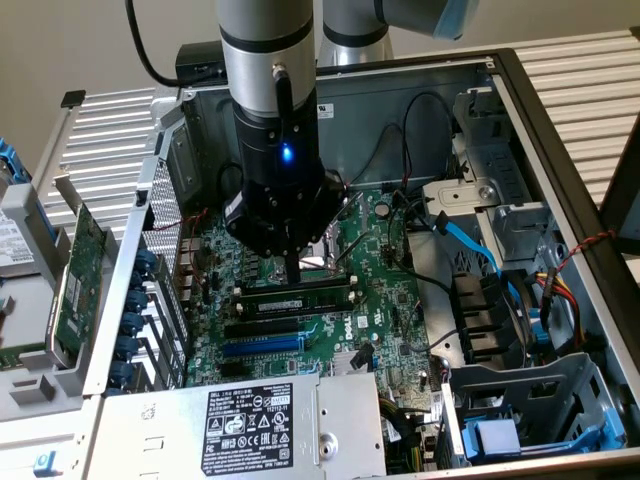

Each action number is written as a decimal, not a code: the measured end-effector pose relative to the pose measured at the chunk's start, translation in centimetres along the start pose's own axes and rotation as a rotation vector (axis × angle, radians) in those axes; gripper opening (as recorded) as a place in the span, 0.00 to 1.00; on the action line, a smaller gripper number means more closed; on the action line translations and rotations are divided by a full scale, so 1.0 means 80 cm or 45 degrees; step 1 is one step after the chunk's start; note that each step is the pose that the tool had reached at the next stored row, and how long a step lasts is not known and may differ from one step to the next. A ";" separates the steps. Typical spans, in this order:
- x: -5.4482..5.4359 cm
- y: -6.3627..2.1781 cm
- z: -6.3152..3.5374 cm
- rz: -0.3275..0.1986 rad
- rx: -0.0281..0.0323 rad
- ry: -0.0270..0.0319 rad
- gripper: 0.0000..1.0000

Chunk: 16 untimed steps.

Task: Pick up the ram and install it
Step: 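Press down the ram until it locks into place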

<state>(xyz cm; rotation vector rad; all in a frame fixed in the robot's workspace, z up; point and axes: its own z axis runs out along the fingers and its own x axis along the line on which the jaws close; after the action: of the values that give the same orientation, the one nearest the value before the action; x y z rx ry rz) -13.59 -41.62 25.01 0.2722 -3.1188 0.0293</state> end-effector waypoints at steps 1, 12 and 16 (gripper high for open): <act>0.000 0.000 0.000 0.014 0.0005 0.0004 0.11; 0.000 0.000 0.000 0.152 0.0129 0.0050 0.11; 0.000 0.000 0.000 0.152 0.0131 0.0051 0.11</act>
<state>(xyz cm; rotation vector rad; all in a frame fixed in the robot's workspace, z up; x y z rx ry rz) -13.58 -41.62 25.01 0.0859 -3.1273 0.0468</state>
